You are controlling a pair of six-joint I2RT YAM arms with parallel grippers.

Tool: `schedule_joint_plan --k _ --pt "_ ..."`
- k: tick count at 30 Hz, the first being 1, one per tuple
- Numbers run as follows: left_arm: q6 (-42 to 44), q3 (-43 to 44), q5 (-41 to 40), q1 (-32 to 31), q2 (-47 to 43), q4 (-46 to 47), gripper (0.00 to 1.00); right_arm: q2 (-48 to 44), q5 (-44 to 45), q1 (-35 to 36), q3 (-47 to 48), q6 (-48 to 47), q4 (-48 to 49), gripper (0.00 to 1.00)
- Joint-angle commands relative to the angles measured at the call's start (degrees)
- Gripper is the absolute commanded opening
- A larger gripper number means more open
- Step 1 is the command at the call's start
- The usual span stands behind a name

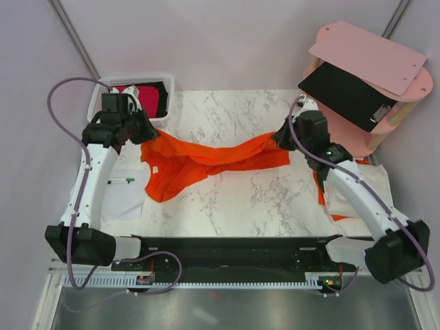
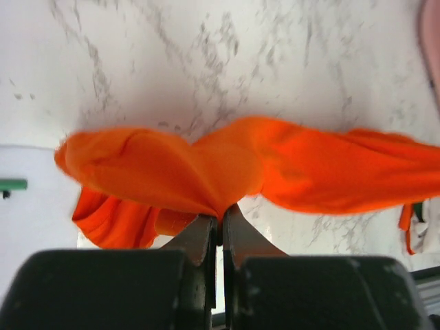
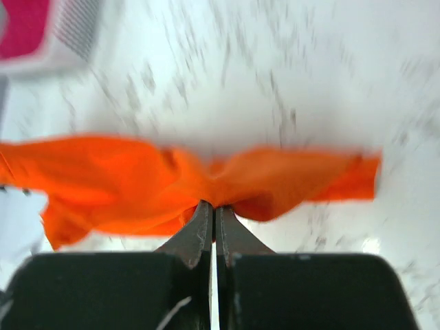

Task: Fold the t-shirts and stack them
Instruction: Flatten out the tshirt

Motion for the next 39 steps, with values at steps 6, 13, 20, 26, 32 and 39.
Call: schedule_joint_plan --k 6,13,20,26,32,39 --pt "3.1 18.2 -0.3 0.0 -15.8 -7.6 0.02 -21.0 12.7 0.0 15.7 -9.6 -11.7 0.00" --pt "2.2 26.7 -3.2 -2.4 -28.7 -12.8 0.02 -36.2 12.6 0.0 25.9 -12.5 -18.7 0.00" --pt "-0.3 45.9 0.5 -2.4 -32.0 -20.9 0.02 -41.0 8.4 -1.7 36.6 -11.4 -25.3 0.00" --pt "-1.0 53.0 3.1 -2.4 -25.2 -21.7 0.02 -40.3 3.9 -6.2 38.0 -9.7 -26.7 0.00" --pt "1.1 42.0 0.2 -2.4 -17.1 -17.7 0.02 -40.0 7.5 -6.2 25.0 -9.6 -23.9 0.00" --pt "2.2 23.7 0.5 -2.4 -4.9 -4.2 0.02 -36.3 9.1 -6.3 1.7 -8.9 -11.0 0.00"
